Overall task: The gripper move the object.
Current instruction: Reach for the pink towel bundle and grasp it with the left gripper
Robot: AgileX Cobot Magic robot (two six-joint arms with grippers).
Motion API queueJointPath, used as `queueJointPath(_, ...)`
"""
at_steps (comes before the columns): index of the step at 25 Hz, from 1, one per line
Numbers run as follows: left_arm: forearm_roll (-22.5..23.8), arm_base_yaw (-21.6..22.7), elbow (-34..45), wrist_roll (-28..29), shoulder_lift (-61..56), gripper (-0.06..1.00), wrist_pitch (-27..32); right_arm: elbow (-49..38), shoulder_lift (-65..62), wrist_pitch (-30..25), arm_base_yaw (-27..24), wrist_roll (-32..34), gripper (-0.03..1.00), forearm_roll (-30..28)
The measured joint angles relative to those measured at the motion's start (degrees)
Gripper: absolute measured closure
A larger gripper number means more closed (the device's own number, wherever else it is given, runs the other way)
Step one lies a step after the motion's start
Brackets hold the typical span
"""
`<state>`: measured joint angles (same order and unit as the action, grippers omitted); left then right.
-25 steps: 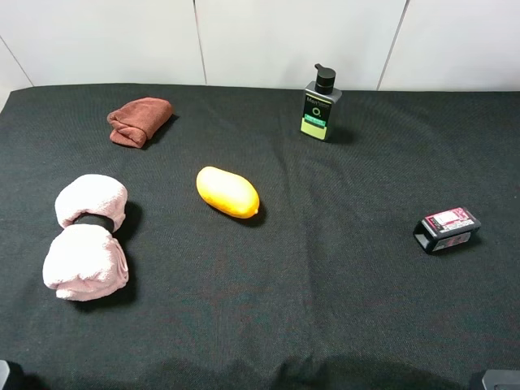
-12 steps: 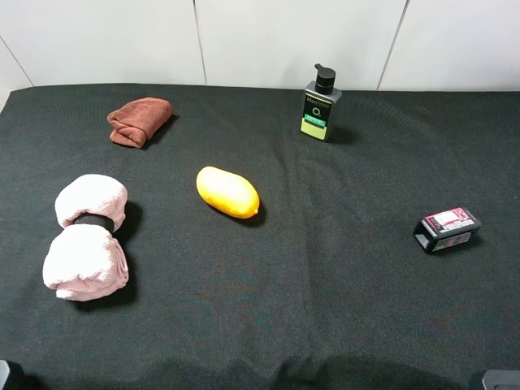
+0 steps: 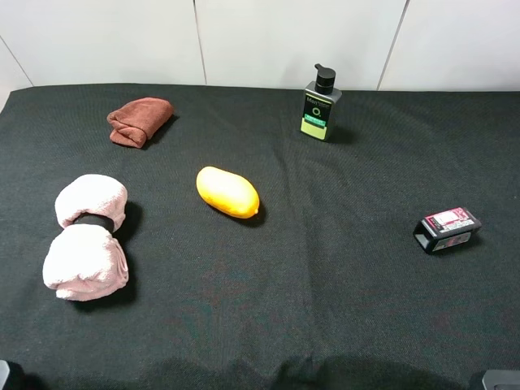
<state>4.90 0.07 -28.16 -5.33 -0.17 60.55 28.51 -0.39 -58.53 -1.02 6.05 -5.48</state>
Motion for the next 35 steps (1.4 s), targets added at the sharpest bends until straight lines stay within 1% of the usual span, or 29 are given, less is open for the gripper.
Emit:
queueJointPath(20, 0.36, 0.00, 0.00, 0.51, 1.08, 0.18, 0.00, 0.00, 0.00, 0.00, 0.00, 0.00, 0.34, 0.00)
queueJointPath(26, 0.25, 0.00, -0.06, 0.95, 10.24, 0.18, -0.25, 0.00, 0.00, 0.00, 0.00, 0.00, 0.34, 0.00)
queueJointPath(35, -1.94, 0.00, -3.17, 2.00, 25.01, 0.18, -1.58, 0.00, 0.00, 0.00, 0.00, 0.00, 0.34, 0.00)
